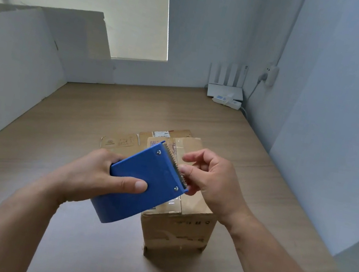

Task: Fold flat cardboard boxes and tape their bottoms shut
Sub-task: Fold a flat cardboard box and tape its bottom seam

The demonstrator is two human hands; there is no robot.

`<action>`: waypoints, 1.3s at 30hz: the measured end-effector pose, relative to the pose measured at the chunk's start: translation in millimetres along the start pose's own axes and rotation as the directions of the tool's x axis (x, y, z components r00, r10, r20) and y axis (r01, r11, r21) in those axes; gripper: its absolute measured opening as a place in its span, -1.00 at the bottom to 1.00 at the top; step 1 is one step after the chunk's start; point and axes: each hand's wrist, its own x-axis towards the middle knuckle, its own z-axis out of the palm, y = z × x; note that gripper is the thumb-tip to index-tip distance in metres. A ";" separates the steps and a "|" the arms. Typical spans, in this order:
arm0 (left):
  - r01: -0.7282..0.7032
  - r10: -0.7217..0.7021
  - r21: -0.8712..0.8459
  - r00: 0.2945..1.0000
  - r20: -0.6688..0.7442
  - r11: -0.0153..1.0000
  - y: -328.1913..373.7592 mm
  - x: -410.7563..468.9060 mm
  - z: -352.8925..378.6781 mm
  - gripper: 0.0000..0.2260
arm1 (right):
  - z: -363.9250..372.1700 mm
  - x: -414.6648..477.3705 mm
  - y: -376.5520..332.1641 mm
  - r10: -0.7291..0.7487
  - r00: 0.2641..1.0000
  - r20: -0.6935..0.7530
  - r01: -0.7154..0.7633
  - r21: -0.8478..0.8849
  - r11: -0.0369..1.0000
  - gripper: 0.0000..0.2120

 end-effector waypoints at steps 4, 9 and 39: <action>0.002 -0.003 0.030 0.999 0.043 1.000 4.7 -4.7 -2.1 -0.64 | -3.3 -8.6 -7.4 0.029 0.997 0.067 -0.032 0.045 0.998 -0.87; 0.041 -0.045 0.049 0.996 0.076 0.998 3.2 -7.3 -3.3 -0.64 | -4.5 -14.3 2.1 -0.175 0.954 -0.243 0.047 -0.455 0.889 -0.83; 0.217 -0.226 0.066 0.957 0.184 0.974 -38.9 -29.8 -41.9 -0.31 | -31.4 -49.2 34.9 -0.208 0.883 -0.421 -0.035 -0.500 0.865 -0.64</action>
